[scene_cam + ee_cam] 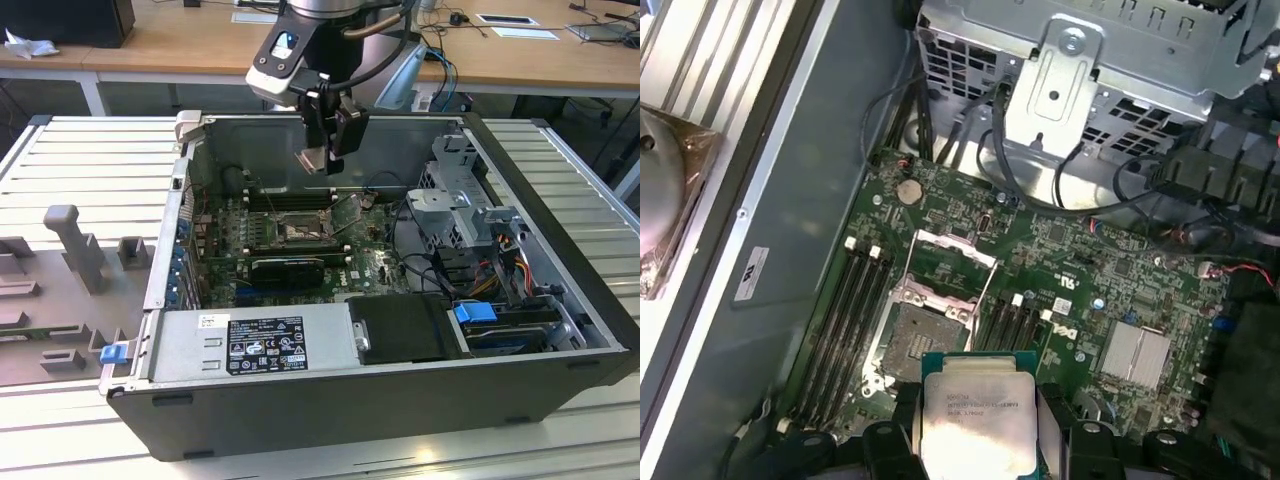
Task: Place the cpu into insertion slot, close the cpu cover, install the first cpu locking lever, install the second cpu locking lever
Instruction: 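Place the cpu into insertion slot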
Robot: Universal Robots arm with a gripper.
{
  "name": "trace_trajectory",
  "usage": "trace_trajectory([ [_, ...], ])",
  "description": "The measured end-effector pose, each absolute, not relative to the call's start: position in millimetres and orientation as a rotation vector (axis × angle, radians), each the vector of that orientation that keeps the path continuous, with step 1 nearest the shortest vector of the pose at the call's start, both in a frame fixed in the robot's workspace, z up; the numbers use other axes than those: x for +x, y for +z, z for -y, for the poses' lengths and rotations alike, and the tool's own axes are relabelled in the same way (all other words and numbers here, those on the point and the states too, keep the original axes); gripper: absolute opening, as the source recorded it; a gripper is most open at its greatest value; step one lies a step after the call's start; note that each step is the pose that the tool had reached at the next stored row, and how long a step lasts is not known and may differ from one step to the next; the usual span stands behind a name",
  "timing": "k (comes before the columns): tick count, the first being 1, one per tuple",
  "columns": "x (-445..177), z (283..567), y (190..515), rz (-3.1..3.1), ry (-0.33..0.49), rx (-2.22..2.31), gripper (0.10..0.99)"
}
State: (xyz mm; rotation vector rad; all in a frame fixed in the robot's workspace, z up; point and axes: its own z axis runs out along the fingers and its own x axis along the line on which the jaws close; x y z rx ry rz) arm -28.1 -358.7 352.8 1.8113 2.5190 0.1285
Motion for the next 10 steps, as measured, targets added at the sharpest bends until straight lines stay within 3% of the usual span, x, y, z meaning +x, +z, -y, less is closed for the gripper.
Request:
trace_trajectory([
  [10,-28.6,358.6,344.0,-2.393,0.120,1.964,0.545],
])
